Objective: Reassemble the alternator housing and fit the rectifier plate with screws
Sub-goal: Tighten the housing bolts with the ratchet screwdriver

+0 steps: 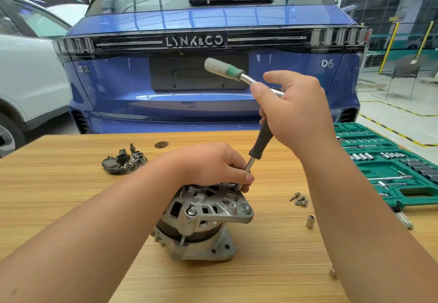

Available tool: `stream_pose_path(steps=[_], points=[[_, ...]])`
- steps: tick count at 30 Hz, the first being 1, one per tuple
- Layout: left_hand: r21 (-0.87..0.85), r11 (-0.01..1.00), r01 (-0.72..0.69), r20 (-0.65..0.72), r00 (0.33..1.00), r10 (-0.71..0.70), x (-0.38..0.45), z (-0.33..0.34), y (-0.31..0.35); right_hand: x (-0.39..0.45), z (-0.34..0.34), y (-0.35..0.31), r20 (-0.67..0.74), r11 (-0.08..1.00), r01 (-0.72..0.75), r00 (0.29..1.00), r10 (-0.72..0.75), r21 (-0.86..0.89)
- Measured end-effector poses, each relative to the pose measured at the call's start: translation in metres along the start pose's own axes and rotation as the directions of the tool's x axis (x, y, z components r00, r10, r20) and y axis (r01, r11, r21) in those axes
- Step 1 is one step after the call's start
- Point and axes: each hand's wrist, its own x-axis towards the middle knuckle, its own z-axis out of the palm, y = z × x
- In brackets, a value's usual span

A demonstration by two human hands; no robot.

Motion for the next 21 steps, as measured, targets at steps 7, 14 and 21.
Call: stream_pose_path(steps=[7, 14, 21], points=[[-0.014, 0.999, 0.041, 0.006, 0.999, -0.041, -0.002, -0.001, 0.000, 0.002, -0.004, -0.008, 0.596, 0.176, -0.658, 0.743, 0.304, 0.732], [-0.013, 0.999, 0.037, -0.005, 0.999, -0.037, -0.003, -0.001, 0.001, -0.001, -0.001, -0.014, 0.541, -0.132, -0.558, 0.676, 0.500, 0.819], [-0.047, 0.999, 0.017, 0.000, 1.000, -0.017, -0.003, -0.001, 0.001, -0.005, -0.002, -0.020, 0.506, -0.140, -0.529, 0.651, 0.565, 0.837]])
